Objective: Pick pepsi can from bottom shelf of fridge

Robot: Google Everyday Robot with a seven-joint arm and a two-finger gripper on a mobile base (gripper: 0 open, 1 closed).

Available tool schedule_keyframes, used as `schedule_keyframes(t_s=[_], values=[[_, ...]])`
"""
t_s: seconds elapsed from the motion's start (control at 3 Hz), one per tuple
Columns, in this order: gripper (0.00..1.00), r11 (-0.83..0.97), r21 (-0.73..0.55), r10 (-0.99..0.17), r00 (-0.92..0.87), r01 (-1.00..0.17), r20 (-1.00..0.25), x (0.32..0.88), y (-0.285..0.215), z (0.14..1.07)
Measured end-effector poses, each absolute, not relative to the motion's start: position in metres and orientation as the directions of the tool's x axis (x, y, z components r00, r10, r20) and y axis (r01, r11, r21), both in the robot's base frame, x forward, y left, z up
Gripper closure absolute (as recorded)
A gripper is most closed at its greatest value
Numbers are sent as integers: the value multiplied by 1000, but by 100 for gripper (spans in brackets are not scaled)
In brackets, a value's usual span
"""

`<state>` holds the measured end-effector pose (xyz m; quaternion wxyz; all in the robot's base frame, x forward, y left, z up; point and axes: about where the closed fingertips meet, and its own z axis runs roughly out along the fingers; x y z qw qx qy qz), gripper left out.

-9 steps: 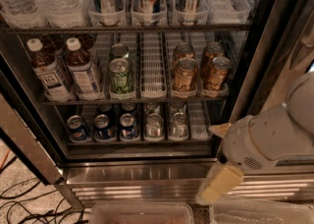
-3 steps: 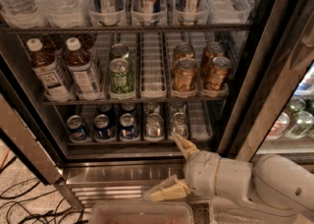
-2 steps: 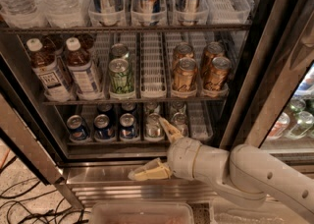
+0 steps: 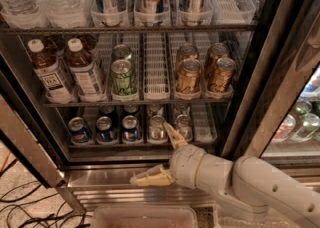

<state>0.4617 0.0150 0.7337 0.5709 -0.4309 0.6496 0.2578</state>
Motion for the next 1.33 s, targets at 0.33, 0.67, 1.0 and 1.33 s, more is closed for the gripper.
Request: schedule_keyframes(t_s=[0.33,0.67,1.0,1.33], values=[[0,525,-135,-245,2,-840,-970,458,37,703],[0,550,-117,-238,-21,-827,-971,458,65,669],[0,558,-98,-215,-30,-824,-976,471,93,644],[0,555,-68,-152,-22,-829,-988,485,125,633]])
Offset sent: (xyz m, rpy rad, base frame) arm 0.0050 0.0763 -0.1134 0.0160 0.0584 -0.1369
